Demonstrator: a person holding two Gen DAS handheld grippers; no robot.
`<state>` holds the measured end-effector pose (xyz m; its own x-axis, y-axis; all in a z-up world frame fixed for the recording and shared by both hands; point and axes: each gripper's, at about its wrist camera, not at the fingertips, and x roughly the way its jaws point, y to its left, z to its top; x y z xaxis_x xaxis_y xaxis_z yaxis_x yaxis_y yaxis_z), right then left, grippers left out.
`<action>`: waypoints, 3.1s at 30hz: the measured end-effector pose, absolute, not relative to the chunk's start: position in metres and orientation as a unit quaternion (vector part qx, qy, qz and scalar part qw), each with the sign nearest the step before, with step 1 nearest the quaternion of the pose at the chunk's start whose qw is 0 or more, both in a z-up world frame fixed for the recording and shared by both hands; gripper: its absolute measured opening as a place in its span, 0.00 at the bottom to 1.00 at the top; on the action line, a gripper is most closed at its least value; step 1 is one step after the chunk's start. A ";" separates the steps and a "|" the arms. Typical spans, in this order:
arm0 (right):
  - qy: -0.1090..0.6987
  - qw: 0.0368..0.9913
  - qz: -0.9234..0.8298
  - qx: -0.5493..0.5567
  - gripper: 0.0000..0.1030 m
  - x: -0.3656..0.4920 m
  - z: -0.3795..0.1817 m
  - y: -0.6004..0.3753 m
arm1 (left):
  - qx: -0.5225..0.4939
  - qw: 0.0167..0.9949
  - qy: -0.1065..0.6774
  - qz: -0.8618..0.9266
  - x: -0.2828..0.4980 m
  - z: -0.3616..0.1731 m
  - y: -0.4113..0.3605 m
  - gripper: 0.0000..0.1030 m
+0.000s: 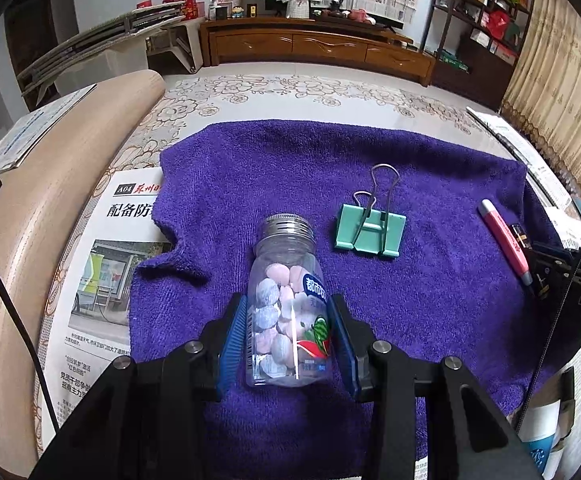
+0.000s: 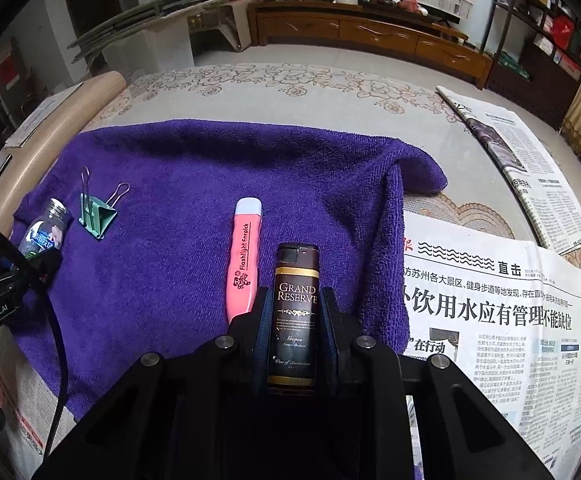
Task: Organize rigid objects
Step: 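Carry the candy jar and Grand Reserve bottle onto the towel while both grippers release them, then grasp the pink Vaseline tin with the left gripper while the right gripper reaches for the black USB stick, then grasp the black USB stick with the right gripper while the left gripper holds the Vaseline tin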
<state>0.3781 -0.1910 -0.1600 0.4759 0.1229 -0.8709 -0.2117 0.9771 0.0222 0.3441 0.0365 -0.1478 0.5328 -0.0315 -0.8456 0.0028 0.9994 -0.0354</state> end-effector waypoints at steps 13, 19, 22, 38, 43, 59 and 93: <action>0.499 0.857 0.124 -0.023 0.50 0.371 -0.149 -0.196 | -0.027 0.876 0.480 -0.025 0.334 -0.139 0.034 0.74; 0.479 0.868 0.129 -0.005 0.83 0.349 -0.127 -0.201 | -0.036 0.884 0.465 -0.033 0.310 -0.117 0.029 0.97; 0.474 0.871 0.127 0.001 1.00 0.332 -0.115 -0.207 | -0.027 0.888 0.458 -0.040 0.291 -0.106 0.021 1.00; 0.456 0.886 0.075 0.032 1.00 0.212 -0.101 -0.266 | 0.031 0.881 0.454 -0.128 0.207 -0.132 -0.034 1.00; 0.460 0.885 0.056 0.046 1.00 0.193 -0.119 -0.285 | 0.039 0.876 0.456 -0.153 0.202 -0.142 -0.041 1.00; 0.478 0.875 0.060 0.042 1.00 0.187 -0.138 -0.288 | 0.100 0.870 0.440 -0.197 0.199 -0.153 -0.072 0.76; 0.487 0.873 0.029 -0.011 0.87 0.211 -0.161 -0.261 | 0.034 0.880 0.434 -0.191 0.183 -0.130 -0.028 0.34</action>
